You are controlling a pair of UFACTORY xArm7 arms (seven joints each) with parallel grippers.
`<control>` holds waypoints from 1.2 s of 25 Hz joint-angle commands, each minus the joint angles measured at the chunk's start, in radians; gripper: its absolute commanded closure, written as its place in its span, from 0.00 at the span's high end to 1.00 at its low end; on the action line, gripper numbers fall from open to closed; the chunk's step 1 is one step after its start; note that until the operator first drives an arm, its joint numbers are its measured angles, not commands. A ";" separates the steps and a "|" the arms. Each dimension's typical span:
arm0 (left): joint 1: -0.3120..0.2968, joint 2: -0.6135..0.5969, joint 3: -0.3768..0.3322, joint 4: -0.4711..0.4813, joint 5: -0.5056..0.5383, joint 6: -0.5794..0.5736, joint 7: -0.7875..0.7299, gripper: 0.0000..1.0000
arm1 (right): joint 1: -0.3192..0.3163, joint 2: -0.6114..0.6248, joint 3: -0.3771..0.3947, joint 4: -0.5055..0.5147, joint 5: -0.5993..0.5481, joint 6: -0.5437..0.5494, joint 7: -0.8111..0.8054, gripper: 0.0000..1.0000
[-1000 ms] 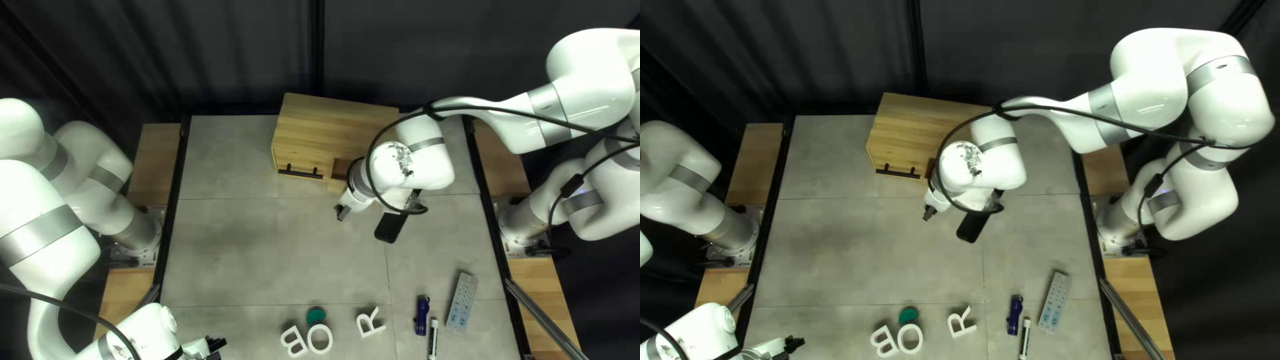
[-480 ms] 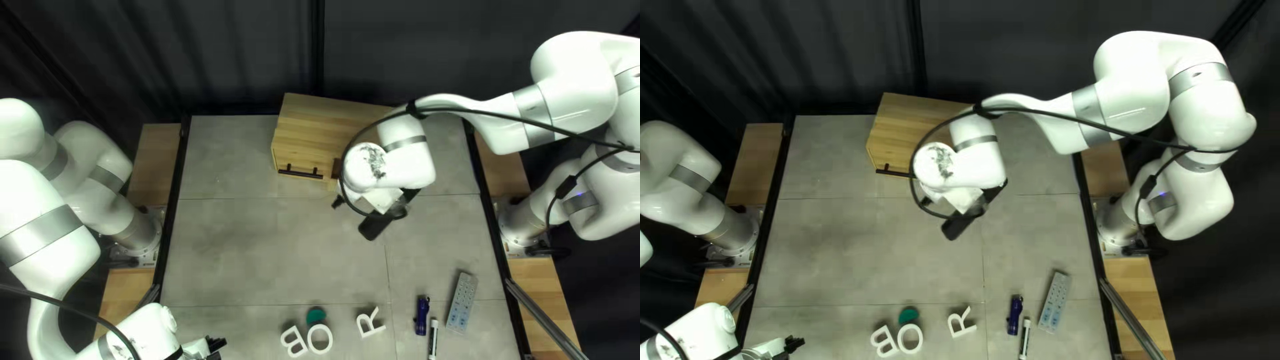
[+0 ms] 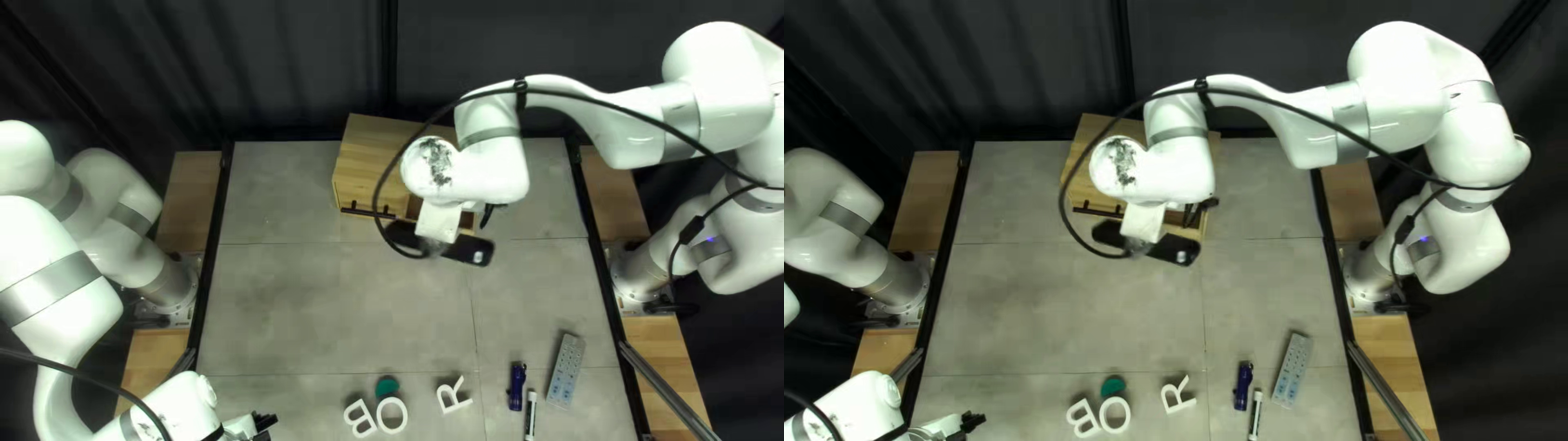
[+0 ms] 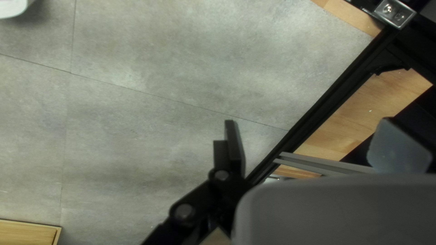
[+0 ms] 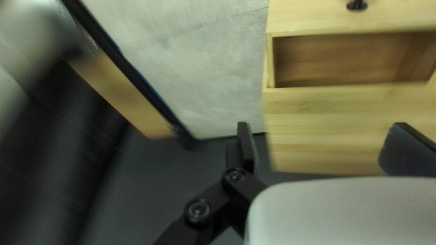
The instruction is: Open drawers and place objects into drawer and close
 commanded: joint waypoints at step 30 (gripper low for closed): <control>0.000 0.000 0.000 0.000 0.000 0.000 0.000 1.00 | -0.033 -0.222 -0.081 -0.412 0.209 -0.616 0.873 1.00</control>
